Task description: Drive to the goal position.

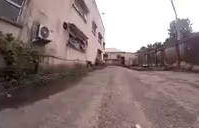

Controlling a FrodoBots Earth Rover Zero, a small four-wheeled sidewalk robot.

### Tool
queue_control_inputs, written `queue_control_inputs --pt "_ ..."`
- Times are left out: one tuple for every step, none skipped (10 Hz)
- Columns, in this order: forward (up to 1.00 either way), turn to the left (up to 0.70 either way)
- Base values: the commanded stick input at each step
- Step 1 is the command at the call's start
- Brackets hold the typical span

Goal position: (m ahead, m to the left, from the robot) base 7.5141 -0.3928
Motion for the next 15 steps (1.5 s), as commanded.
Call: queue_control_inputs --pt "1.00 -0.11" --pt "1.00 0.00" --pt "1.00 0.00" --pt "1.00 0.00" --pt "1.00 0.00" --pt "1.00 0.00" --pt "1.00 0.00" --pt "1.00 0.00" --pt "1.00 0.00" --pt "1.00 0.00" --pt "1.00 0.00" --pt "1.00 0.00" --pt "1.00 0.00" --pt "1.00 0.00" --pt "1.00 0.00"
